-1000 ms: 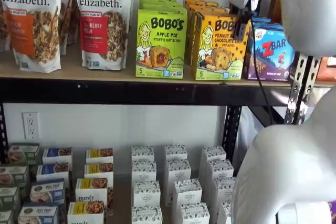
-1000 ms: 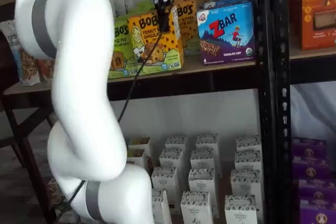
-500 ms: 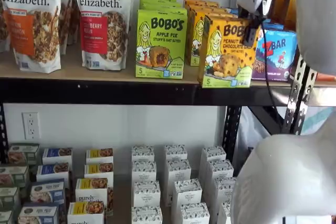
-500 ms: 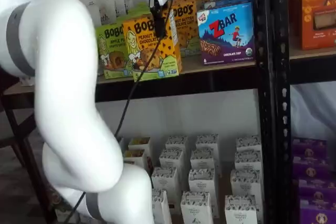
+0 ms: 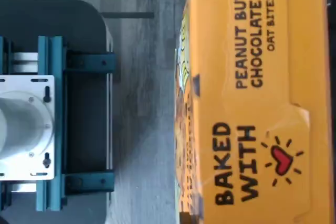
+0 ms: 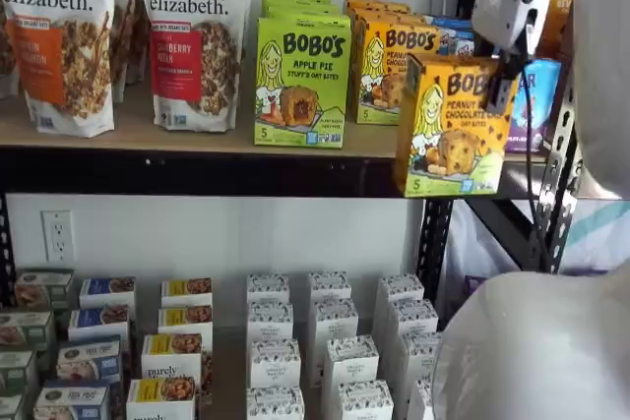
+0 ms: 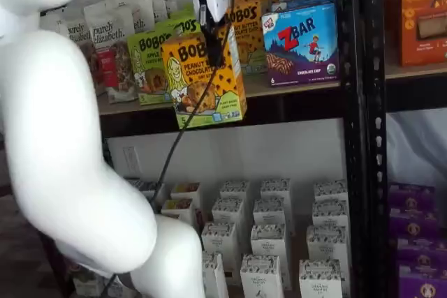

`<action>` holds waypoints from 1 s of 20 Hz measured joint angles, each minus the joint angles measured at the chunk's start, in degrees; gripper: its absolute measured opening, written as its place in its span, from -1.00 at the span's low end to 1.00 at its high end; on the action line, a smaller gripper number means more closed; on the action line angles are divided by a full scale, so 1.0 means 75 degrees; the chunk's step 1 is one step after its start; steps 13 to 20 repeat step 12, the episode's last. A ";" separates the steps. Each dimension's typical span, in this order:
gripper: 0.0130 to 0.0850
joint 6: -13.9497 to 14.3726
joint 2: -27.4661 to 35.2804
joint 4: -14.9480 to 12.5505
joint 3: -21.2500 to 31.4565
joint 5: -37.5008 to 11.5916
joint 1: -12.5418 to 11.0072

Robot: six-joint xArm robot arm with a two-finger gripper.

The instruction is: Pick up the orange box on the top shelf, the fifth box from the left

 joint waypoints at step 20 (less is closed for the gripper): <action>-0.56 -0.0783 -0.1025 -0.0037 0.0899 0.0287 -0.0781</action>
